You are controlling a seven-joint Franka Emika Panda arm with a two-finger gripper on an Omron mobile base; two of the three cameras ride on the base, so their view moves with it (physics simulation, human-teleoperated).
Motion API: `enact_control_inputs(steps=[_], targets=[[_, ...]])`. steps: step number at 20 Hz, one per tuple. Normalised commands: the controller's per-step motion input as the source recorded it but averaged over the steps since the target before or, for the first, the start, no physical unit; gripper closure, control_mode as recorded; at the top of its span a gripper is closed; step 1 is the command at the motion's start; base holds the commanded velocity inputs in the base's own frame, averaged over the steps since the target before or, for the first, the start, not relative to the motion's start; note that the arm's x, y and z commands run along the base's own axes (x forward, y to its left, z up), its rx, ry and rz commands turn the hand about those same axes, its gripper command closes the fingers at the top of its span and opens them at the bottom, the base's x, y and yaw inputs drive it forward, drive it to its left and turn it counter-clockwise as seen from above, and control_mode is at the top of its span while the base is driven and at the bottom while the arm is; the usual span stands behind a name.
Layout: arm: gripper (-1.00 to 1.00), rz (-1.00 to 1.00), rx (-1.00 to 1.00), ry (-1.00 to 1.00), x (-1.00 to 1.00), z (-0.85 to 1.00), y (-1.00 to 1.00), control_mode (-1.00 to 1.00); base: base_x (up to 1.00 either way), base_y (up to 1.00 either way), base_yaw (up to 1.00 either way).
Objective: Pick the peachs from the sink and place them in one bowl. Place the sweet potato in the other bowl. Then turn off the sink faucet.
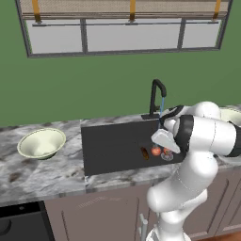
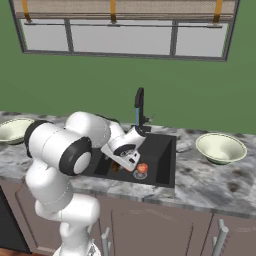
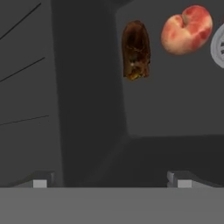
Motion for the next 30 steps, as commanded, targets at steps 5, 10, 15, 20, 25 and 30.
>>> enact_control_inputs(steps=[5,10,15,20,25,30], targets=[[-1.0,0.01,0.04,-0.06,0.17,-0.19,0.07,-1.0,0.0,0.0,0.0],[-1.0,0.01,0.02,-0.03,0.22,-0.23,0.05,-1.0,0.0,0.0,0.0],[-1.0,0.0,0.0,0.0,0.31,-0.28,0.07,-1.0,0.0,0.0,0.0],[-1.0,0.0,0.03,0.0,0.34,-0.25,0.01,-1.0,0.0,0.0,0.0],[-1.0,0.0,0.04,0.0,0.34,-0.25,0.0,-1.0,0.0,0.0,0.0],[-1.0,0.0,0.03,0.0,0.37,-0.23,0.0,-1.0,0.0,0.0,0.0]])
